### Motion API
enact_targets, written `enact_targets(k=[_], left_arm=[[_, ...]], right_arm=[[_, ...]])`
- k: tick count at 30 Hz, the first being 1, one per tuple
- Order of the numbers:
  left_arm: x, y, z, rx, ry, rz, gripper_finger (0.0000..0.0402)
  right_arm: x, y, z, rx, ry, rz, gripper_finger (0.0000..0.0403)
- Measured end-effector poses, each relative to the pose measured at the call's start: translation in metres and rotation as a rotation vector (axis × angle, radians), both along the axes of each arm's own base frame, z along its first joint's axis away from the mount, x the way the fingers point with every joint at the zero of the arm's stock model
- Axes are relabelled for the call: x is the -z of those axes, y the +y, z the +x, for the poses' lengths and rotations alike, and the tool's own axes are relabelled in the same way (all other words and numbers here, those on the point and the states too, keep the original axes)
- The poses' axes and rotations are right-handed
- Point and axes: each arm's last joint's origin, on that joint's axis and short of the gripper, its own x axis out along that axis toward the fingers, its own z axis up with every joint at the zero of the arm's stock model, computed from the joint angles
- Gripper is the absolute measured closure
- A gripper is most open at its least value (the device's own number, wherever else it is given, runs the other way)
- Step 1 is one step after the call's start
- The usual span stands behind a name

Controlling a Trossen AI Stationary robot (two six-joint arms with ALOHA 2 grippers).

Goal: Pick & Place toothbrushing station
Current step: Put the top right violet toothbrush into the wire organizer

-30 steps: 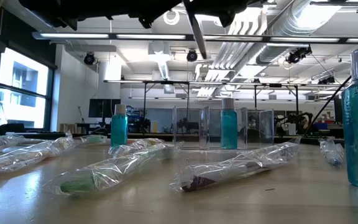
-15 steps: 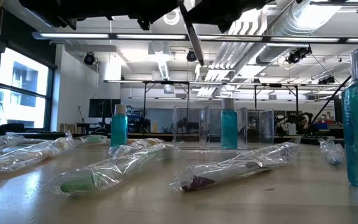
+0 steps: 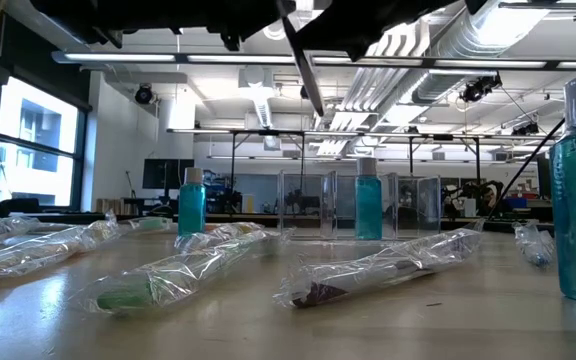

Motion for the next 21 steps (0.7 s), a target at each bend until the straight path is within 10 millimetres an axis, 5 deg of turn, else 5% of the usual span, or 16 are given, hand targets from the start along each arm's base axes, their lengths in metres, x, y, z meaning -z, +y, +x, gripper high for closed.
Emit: enact_targets(k=[13,21], left_arm=[[0.0028,0.0005,0.0004,-0.014,0.030,0.028,0.0385],[0.0042,0.0004,0.0006,-0.013,0.045,0.028,0.0390]], right_arm=[[0.0007,0.0003,-0.0001,-0.005,0.006,0.001,0.0394],[0.0022,0.0009,-0.0009,0.012,0.024,-0.010,0.0361]])
